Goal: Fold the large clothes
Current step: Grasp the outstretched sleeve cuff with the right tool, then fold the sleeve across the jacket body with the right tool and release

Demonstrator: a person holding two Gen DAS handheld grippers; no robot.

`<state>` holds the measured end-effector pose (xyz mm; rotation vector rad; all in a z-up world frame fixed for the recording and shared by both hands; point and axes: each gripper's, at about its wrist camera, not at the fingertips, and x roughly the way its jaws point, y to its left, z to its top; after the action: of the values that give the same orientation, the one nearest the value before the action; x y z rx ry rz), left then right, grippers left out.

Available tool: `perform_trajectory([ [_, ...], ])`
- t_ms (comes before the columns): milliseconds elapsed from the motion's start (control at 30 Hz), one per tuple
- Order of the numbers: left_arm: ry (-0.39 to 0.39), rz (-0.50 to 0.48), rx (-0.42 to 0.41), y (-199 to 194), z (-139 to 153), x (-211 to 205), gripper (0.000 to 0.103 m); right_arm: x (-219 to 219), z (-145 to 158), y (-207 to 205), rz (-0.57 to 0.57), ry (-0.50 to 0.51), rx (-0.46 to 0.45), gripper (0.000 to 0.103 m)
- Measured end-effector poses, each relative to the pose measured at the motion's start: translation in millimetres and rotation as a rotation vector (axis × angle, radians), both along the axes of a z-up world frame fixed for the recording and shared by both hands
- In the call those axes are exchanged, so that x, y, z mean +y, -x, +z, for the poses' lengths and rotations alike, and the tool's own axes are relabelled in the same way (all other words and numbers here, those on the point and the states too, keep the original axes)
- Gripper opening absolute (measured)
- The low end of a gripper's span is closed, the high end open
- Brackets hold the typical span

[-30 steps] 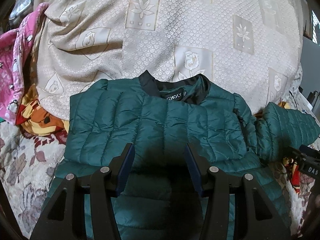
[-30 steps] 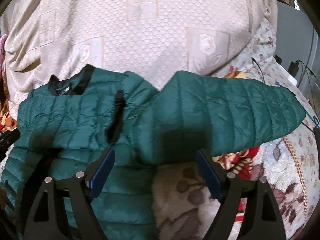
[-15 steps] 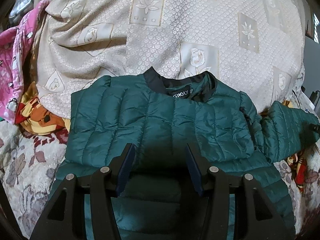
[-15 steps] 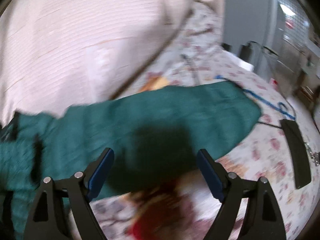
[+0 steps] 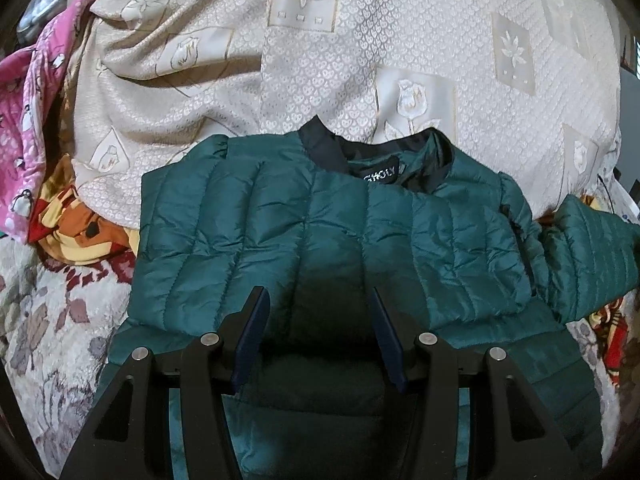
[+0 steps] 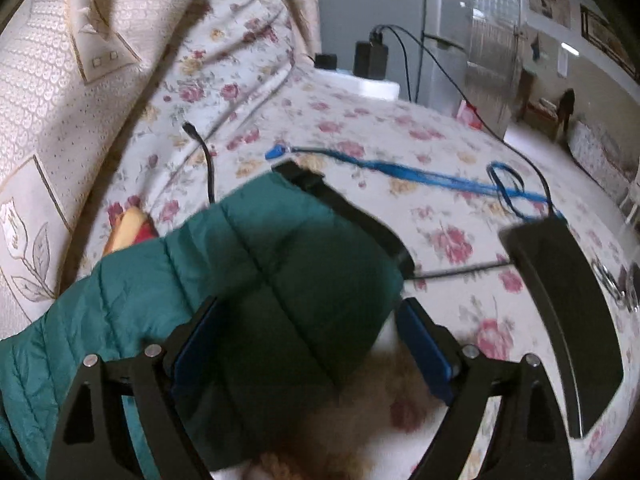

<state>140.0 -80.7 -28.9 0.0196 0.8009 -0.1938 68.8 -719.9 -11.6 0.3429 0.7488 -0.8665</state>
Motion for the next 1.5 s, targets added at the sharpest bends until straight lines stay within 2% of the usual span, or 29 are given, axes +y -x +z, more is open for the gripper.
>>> perform_trajectory([
  [33,0.0,0.002,0.001,0,0,1,0.026,2,0,-1,0.016,0.001,0.002,0.072],
  [67,0.003,0.005,0.004,-1,-1,2,0.026,4,1,-2,0.041,0.011,0.007,0.04],
  [100,0.009,0.008,0.006,-2,-1,2,0.026,5,3,-1,0.07,-0.006,-0.009,0.024],
  [167,0.018,0.009,0.005,-1,1,4,0.026,9,10,6,0.095,-0.043,-0.071,0.017],
  [333,0.016,0.012,-0.018,2,9,9,0.026,37,37,26,0.249,-0.153,-0.284,0.015],
  [467,0.028,0.031,-0.033,6,17,19,0.026,74,56,26,0.382,-0.209,-0.368,0.014],
  [567,0.026,0.04,-0.037,7,21,25,0.026,103,63,19,0.466,-0.238,-0.388,0.014],
  [833,-0.019,0.081,-0.032,8,24,40,0.026,206,68,-17,0.717,-0.276,-0.338,0.013],
  [1233,-0.012,0.136,-0.028,3,23,73,0.026,337,28,-58,0.943,-0.36,-0.214,0.013],
  [1500,0.019,0.183,-0.02,-2,19,102,0.026,428,4,-110,1.095,-0.438,-0.125,0.013],
])
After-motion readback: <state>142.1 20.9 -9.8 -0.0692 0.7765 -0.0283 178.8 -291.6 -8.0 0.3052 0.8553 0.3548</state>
